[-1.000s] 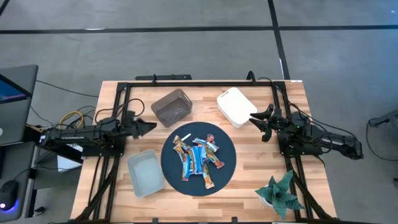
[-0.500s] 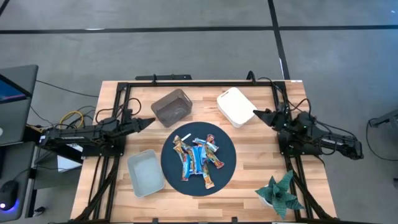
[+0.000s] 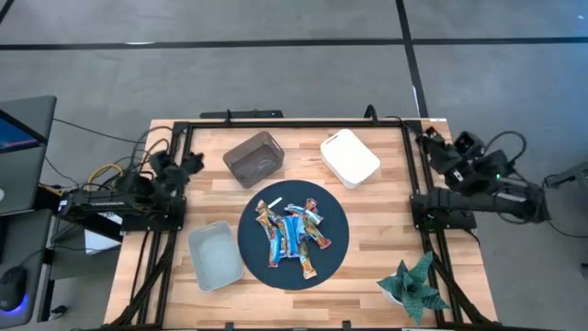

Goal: Pick and place Granola Bars by type
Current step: Put the blue granola bar into the white bin

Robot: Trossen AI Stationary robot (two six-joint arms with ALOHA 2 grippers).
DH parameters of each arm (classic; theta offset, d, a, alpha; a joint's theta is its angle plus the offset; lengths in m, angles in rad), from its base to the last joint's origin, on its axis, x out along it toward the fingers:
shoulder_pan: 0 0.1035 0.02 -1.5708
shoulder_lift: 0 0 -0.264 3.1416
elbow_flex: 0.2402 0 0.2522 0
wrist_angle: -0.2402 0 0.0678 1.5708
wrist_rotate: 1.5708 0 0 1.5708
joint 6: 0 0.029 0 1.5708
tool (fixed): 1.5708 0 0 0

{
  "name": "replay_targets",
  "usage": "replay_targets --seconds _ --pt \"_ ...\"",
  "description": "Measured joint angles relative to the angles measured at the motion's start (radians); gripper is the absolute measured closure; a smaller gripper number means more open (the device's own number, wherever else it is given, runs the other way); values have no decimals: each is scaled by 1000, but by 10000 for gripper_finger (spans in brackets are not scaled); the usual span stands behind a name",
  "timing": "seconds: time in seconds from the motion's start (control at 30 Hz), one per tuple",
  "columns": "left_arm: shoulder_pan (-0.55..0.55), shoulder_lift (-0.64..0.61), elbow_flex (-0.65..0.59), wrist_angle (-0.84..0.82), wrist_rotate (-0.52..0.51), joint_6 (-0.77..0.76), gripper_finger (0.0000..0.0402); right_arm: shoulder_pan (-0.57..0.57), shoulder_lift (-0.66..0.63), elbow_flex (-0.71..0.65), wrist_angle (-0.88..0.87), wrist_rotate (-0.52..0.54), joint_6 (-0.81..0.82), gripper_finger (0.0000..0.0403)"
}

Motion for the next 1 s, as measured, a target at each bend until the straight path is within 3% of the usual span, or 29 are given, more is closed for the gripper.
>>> replay_targets --seconds 0.07,0.2,0.33,0.47,0.6,0.73,0.87,1.0 --pt "0 0 0 43 26 12 199 35 127 92 -29 -40 -43 278" --pt "0 0 0 63 174 0 199 121 375 267 -183 -83 -108 278" --pt "-2 18 34 41 318 -54 199 186 583 463 -463 -85 -144 278" --pt "-18 84 136 -47 366 -5 199 217 794 633 -786 -56 -144 278" --pt "-29 189 270 -203 408 70 199 241 956 787 -1073 3 -126 278" --pt "-29 273 413 -473 429 144 199 258 1106 871 -1328 48 26 278" --pt "-29 329 519 -763 412 216 199 277 1201 892 -1392 53 188 278" --pt "-29 348 550 -867 398 249 199 297 1277 892 -1327 80 287 278"
